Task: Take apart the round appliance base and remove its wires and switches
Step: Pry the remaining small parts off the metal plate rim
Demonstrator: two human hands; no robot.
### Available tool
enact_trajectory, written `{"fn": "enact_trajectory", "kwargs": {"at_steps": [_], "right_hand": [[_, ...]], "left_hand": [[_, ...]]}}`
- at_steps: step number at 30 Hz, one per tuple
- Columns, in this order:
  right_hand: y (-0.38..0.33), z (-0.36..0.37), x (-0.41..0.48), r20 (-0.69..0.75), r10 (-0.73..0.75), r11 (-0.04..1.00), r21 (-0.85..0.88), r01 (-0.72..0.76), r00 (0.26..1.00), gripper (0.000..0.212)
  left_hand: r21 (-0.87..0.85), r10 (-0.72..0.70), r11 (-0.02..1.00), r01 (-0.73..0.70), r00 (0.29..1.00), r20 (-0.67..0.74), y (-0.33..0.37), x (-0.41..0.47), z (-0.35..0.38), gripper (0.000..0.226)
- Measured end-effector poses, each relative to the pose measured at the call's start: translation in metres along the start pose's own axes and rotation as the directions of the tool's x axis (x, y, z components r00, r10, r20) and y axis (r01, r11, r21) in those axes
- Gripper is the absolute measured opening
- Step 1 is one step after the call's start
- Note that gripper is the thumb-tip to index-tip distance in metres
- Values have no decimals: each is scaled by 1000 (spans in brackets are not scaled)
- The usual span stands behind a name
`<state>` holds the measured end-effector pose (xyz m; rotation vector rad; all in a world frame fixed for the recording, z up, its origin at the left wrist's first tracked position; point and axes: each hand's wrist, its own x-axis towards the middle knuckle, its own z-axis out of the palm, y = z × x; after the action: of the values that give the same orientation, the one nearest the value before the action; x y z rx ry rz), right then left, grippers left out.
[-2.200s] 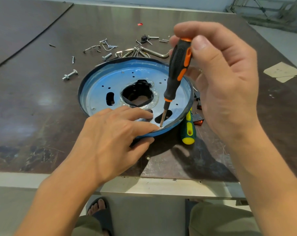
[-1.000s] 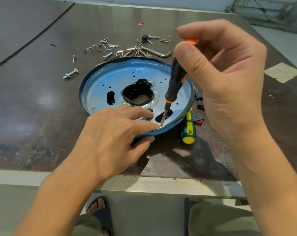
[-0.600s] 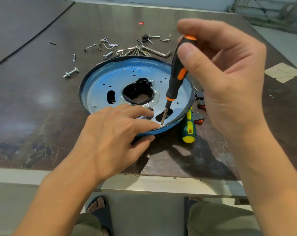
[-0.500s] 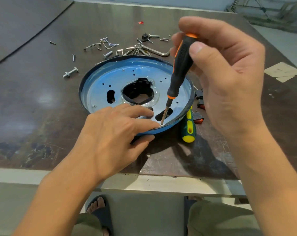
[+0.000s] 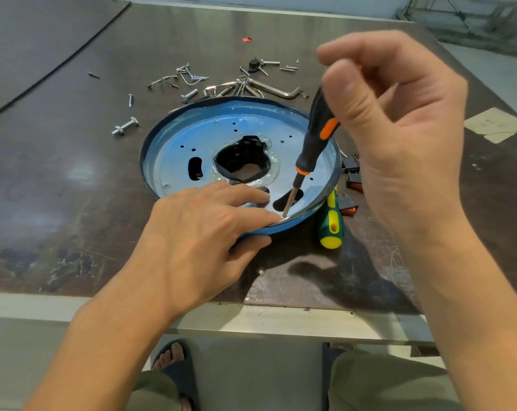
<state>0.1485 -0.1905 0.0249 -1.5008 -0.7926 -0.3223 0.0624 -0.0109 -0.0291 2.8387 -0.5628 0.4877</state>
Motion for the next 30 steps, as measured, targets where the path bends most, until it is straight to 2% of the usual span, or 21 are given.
{"fn": "enact_trajectory", "kwargs": {"at_steps": [3, 7, 10, 12, 17, 20, 22, 27, 30], "right_hand": [[3, -3, -1, -7, -1, 1000, -14, 1, 1000, 26], [2, -1, -1, -20, 79, 990, 122, -76, 997, 23], [-1, 2, -1, 1, 12, 999, 29, -12, 1000, 17], [-1, 1, 0, 5, -22, 1000, -21, 22, 1000, 24], [2, -2, -2, 7, 48, 992, 113, -48, 999, 23], [-1, 3, -1, 9, -7, 1000, 27, 6, 1000, 16], [-1, 2, 0, 13, -40, 999, -17, 40, 999, 24], [1, -1, -2, 16, 65, 989, 134, -66, 998, 26], [-2, 3, -1, 32, 6, 998, 65, -9, 999, 14]], "left_hand": [[2, 13, 1000, -13, 1000, -3, 0, 0, 0, 26], [-4, 2, 1000, -2, 1000, -7, -1, 0, 0, 25], [3, 8, 1000, -8, 1000, -6, 0, 0, 0, 26], [6, 4, 1000, -4, 1000, -8, 1, 0, -1, 25], [1, -7, 1000, 7, 1000, -8, 1, 0, -1, 25], [3, -7, 1000, 7, 1000, 0, 1, 0, 0, 25], [6, -6, 1000, 6, 1000, 4, 1, 0, 0, 26], [9, -1, 1000, 1, 1000, 2, 0, 0, -1, 27], [16, 0, 1000, 0, 1000, 2, 1, 0, -1, 27]]}}
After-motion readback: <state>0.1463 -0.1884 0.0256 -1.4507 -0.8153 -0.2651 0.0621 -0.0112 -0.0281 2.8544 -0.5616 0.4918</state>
